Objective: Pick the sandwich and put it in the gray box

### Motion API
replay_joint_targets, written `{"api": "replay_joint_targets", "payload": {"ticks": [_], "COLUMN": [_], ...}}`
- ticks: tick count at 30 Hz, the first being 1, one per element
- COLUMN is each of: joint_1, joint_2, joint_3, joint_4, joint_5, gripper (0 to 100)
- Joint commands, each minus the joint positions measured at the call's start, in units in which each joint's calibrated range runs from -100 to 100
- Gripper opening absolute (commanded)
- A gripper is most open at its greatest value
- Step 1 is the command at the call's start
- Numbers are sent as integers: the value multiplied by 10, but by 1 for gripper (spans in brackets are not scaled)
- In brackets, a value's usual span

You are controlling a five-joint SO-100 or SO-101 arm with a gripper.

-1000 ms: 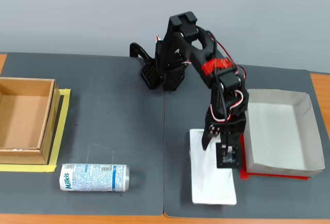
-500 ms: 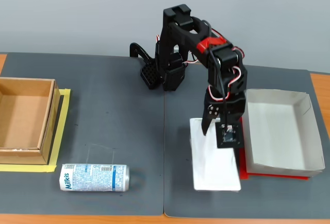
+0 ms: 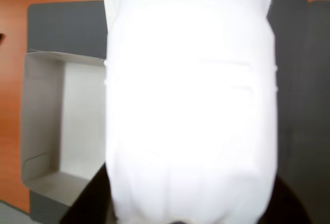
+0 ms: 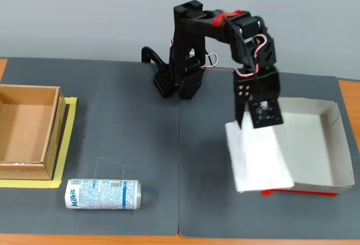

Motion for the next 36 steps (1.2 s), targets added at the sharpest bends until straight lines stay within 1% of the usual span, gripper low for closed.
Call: {"api": "replay_joint_targets", "payload": {"ticks": [1,4,9,18,22,30,36], "joint_1": [-39,-81,-146,-188,-196,-213,-222], "joint_2": [-20,-19,-18,44,69,115,125], "joint_3": [-41,-48,-40,-54,-53,-54,-53], "joint_4": [-2,-6,-64,-120,-135,-203,-204], "joint_5": [-23,-48,-82,-123,-132,-136,-146], "gripper": [21,21,21,21,21,21,21]}}
